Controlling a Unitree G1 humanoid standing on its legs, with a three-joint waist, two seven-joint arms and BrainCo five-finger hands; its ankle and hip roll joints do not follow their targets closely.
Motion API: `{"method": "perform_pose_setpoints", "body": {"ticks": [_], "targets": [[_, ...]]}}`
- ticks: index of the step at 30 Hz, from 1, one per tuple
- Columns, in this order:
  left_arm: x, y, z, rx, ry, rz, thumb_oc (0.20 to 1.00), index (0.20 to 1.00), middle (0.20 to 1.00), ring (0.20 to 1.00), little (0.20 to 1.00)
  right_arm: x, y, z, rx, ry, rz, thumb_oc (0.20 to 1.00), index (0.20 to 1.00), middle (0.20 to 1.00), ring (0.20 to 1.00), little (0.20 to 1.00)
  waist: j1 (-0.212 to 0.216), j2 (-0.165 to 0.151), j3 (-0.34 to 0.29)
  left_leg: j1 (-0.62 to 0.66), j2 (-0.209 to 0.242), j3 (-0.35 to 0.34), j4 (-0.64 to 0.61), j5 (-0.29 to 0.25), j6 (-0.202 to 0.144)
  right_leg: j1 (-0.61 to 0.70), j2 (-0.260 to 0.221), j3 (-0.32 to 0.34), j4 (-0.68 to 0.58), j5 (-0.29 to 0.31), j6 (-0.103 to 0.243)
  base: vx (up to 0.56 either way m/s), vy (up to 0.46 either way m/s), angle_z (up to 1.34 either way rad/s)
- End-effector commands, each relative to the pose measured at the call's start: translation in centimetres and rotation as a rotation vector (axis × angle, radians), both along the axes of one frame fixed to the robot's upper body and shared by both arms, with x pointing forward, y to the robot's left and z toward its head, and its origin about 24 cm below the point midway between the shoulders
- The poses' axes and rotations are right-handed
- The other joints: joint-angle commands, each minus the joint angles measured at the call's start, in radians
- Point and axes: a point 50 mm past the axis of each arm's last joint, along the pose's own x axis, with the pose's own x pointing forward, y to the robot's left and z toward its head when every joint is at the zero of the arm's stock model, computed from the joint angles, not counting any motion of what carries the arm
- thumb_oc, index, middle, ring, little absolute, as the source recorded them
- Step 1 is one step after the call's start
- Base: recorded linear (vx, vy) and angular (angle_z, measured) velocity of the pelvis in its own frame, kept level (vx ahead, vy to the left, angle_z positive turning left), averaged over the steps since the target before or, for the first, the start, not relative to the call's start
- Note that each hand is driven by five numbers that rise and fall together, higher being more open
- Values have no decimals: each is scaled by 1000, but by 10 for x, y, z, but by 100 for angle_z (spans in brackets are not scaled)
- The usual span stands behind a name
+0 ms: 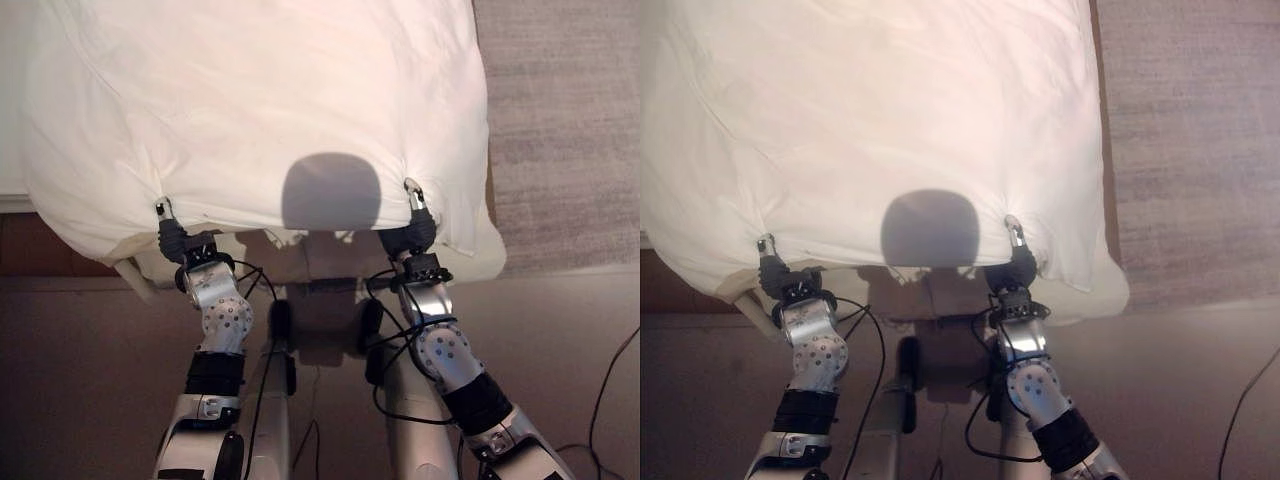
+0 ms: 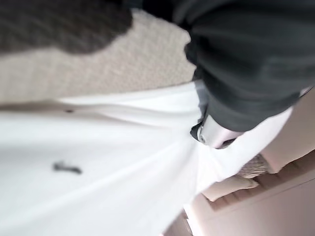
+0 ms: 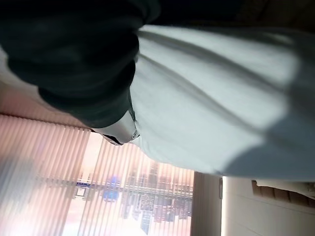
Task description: Make the bed
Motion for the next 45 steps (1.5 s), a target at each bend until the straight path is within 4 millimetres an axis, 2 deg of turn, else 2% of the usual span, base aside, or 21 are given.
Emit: {"method": "perform_pose_setpoints", "body": {"ticks": [1, 3, 4, 7, 9, 11, 12, 13, 14, 15, 18, 21, 24, 26, 33, 34, 35, 38, 42, 43, 45], "targets": [[-24, 25, 20, 114, -166, 137, 200, 200, 200, 200, 200, -14, -64, 4, -38, -93, -273, 200, 200, 200, 200, 200, -30, 16, -111, -14, 102, -104, -133, 154, -2, 70, 38, -15, -131, -10, 58, 22, 145, -1], [-25, 24, 22, 122, -177, 135, 200, 200, 200, 200, 200, -14, -66, 1, -42, -75, -287, 200, 200, 200, 200, 200, -23, 13, -116, 10, 133, -131, -185, 180, -7, 63, 38, -2, -121, -11, 63, 8, 252, -1], [-28, 28, 24, 135, -198, 151, 200, 200, 200, 200, 200, -12, -77, -7, -60, -30, -340, 200, 200, 200, 200, 200, -13, 8, -122, 56, 201, -224, -284, 219, -32, 31, 43, 38, -65, -19, 80, -26, 282, -12], [-28, 25, 26, 147, -216, 129, 200, 200, 200, 200, 200, -11, -81, -13, -69, 5, -361, 200, 200, 200, 200, 200, -1, 9, -125, 75, 203, -268, -289, 208, -35, 7, 27, 64, -61, -2, 103, -57, 401, -4], [-28, 23, 17, 125, -209, 105, 200, 200, 200, 200, 200, -13, -85, -21, -85, 32, -372, 200, 200, 200, 200, 200, -11, 9, -117, 55, 142, -234, -183, 112, -12, 29, -28, 87, -94, 50, 145, -91, 588, 2], [-22, 14, 14, 122, -203, 66, 200, 200, 200, 200, 200, -14, -88, -36, -106, 100, -386, 200, 200, 200, 200, 200, -27, 8, -106, -2, 15, -159, -5, -14, 15, 96, -134, 123, -251, 199, 207, -81, 785, 5], [-23, 14, 13, 122, -211, 59, 200, 200, 200, 200, 200, -15, -88, -40, -108, 115, -382, 200, 200, 200, 200, 200, -34, 7, -109, -18, -4, -135, 18, -30, 29, 100, -154, 129, -296, 230, 201, -46, 789, 12], [-23, 15, 12, 116, -215, 63, 200, 200, 200, 200, 200, -15, -90, -46, -111, 137, -408, 200, 200, 200, 200, 200, -39, 4, -111, -32, -41, -95, 52, -58, 46, 121, -204, 117, -406, 376, 227, -61, 937, 8], [-27, 17, 5, 146, -185, 61, 200, 200, 200, 200, 200, -12, -78, -51, -110, 161, -373, 200, 200, 200, 200, 200, -9, 16, -125, -22, -36, -24, 60, -87, 71, 141, -238, -33, -504, 417, 225, -55, 734, -15], [-27, 17, 6, 146, -185, 61, 200, 200, 200, 200, 200, -12, -78, -51, -109, 161, -373, 200, 200, 200, 200, 200, -12, 14, -125, -25, -39, -25, 60, -84, 71, 142, -241, -35, -510, 422, 225, -69, 700, -92], [-28, 17, 5, 165, -176, 65, 200, 200, 200, 200, 200, -15, -77, -60, -86, 181, -357, 200, 200, 200, 200, 200, -19, 9, -130, -13, -82, 19, 23, -68, 91, 121, -124, -21, -404, 250, 176, -104, 495, -101], [-29, 13, 0, 164, -138, 54, 200, 200, 200, 200, 200, -17, -77, -70, -95, 217, -362, 200, 200, 200, 200, 200, -24, 2, -126, 23, -126, 48, -32, -51, 112, 98, 62, -1, -238, 124, 122, -111, 367, -32], [-30, 7, -9, 187, -74, 30, 200, 200, 200, 200, 200, -22, -76, -82, -114, 262, -362, 200, 200, 200, 200, 200, -32, -2, -123, 61, -159, 59, -102, -20, 114, 146, 160, 9, -237, 77, 91, -39, 127, -12], [-27, 0, -16, 208, -26, -1, 200, 200, 200, 200, 200, -26, -83, -87, -152, 277, -391, 200, 200, 200, 200, 200, -48, 22, -124, 87, -174, 35, -131, -7, 123, 125, 244, 136, -173, 52, 70, 26, 7, 17], [-30, -16, -32, 150, 5, -52, 200, 200, 200, 200, 200, -30, -104, -88, -297, 284, -453, 200, 200, 200, 200, 200, -68, 108, -149, 37, -184, 65, -98, 31, 79, 196, 181, 89, -325, 83, 65, -7, -54, 19], [-26, -22, -32, 126, -8, -76, 200, 200, 200, 200, 200, -29, -110, -84, -323, 269, -477, 200, 200, 200, 200, 200, -72, 112, -127, -6, -158, 124, 35, 55, 16, 219, 159, 68, -324, 74, 47, -74, -154, 21], [-26, -22, -32, 115, -12, -75, 200, 200, 200, 200, 200, -28, -111, -83, -337, 266, -482, 200, 200, 200, 200, 200, -70, 109, -125, -16, -155, 116, 73, 44, 9, 223, 159, 60, -317, 73, 40, -89, -181, 38], [-28, -21, -34, 105, 2, -62, 200, 200, 200, 200, 200, -26, -110, -80, -353, 258, -484, 200, 200, 200, 200, 200, -70, 97, -136, -10, -136, 105, 79, -5, 46, 213, 150, 52, -289, 60, 41, -36, -78, 64], [-35, -9, -30, 125, -16, -8, 200, 200, 200, 200, 200, -23, -112, -72, -398, 210, -490, 200, 200, 200, 200, 200, -51, 60, -148, 16, -36, -28, 9, 11, 72, 183, 121, 46, -236, 38, 38, -48, -11, -5], [-37, -4, -29, 135, -21, 17, 200, 200, 200, 200, 200, -24, -114, -75, -389, 218, -496, 200, 200, 200, 200, 200, -40, 42, -148, 69, 60, -87, -101, 75, 64, 177, 103, 44, -221, 28, 40, -39, 98, 24], [-37, -3, -28, 135, -27, 17, 200, 200, 200, 200, 200, -23, -114, -75, -384, 220, -498, 200, 200, 200, 200, 200, -38, 39, -150, 85, 104, -95, -156, 120, 57, 171, 94, 39, -216, 27, 40, -46, 181, 36]]}}
